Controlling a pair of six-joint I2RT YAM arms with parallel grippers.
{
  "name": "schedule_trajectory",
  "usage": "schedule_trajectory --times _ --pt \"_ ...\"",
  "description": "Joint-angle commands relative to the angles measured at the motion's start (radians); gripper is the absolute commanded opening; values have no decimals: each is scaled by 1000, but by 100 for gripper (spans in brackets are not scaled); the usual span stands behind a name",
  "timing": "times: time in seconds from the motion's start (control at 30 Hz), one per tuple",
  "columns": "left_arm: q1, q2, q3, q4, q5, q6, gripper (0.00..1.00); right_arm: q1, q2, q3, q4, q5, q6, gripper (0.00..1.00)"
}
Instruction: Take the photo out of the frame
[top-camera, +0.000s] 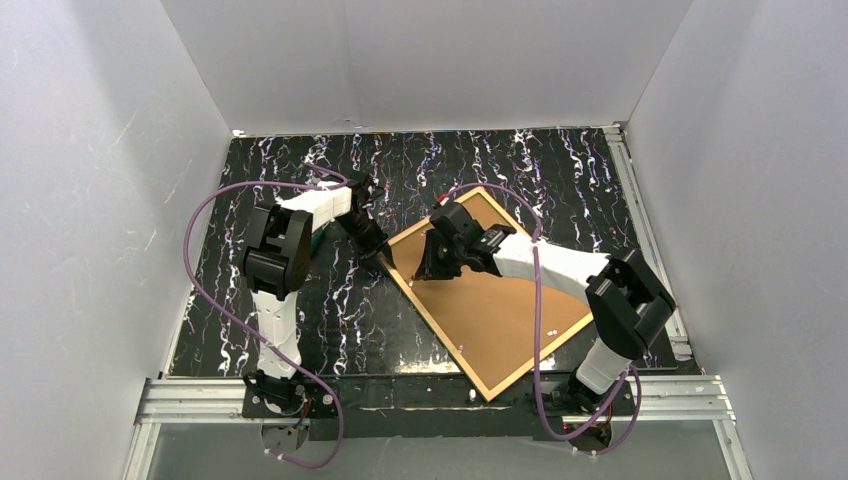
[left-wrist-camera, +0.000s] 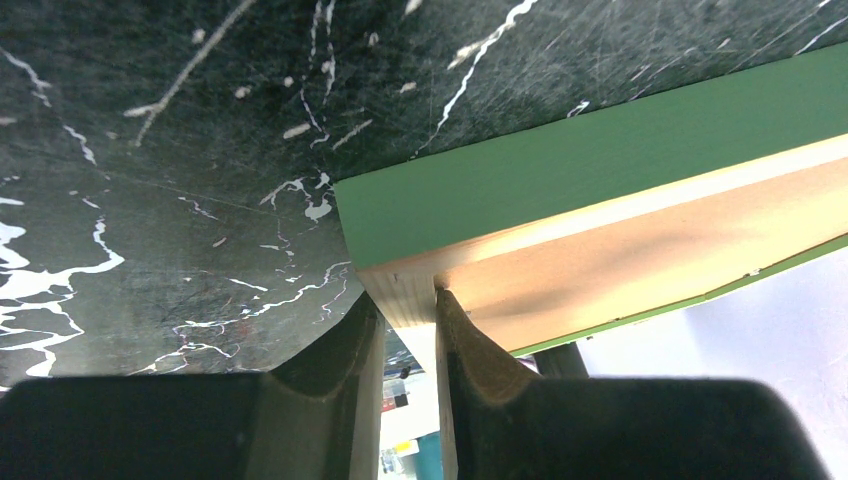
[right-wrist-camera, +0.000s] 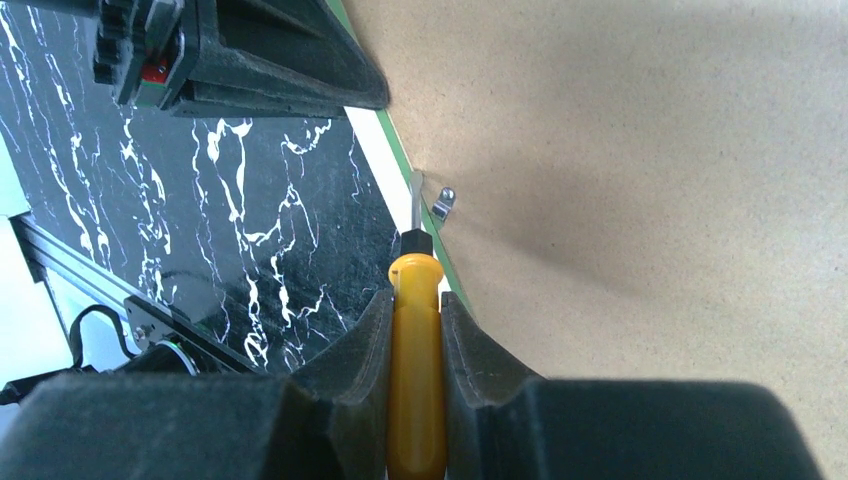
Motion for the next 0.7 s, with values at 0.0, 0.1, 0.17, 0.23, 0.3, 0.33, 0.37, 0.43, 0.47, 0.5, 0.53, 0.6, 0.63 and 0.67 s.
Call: schedule_trajectory --times 0.0,0.1,0.17,0.23,0.3,0.33,0.37,0.43,0.47,0.5,0.53,0.6,0.63,0.67 --pt "-2 42 -17 -89 2 28 0 29 -44 -57 -61 -5 28 1" --pt "-2 42 -18 -89 1 27 0 37 -60 -71 -83 18 34 1" --pt "-2 41 -17 -90 -1 29 0 39 -69 -82 -87 20 37 1" --pt "-2 41 -19 -89 -1 29 0 40 -79 -92 -90 22 43 1" --pt "-2 41 -18 -90 -1 29 0 41 -87 -99 -96 27 45 1" --pt "-3 42 -17 -90 -1 28 0 41 -91 -103 -98 28 47 1" --pt "-2 41 -17 -90 0 29 0 42 -92 -104 -102 31 47 1" --pt "-2 42 -18 -90 1 29 0 43 -93 -109 -111 31 48 1" --pt "-3 42 -17 -91 1 28 0 42 -93 -109 -116 45 49 1" --pt "-4 43 -16 -91 1 27 0 43 -91 -108 -120 63 49 1" --pt "-2 44 -16 -90 1 28 0 43 -93 -107 -128 75 49 1" --pt "-3 43 -16 -91 2 27 0 45 -93 -102 -146 104 46 1" --pt "-3 43 -16 -92 2 28 0 46 -93 -99 -158 119 44 1" --pt "-3 43 -16 -92 2 28 0 47 -94 -95 -172 133 40 1"
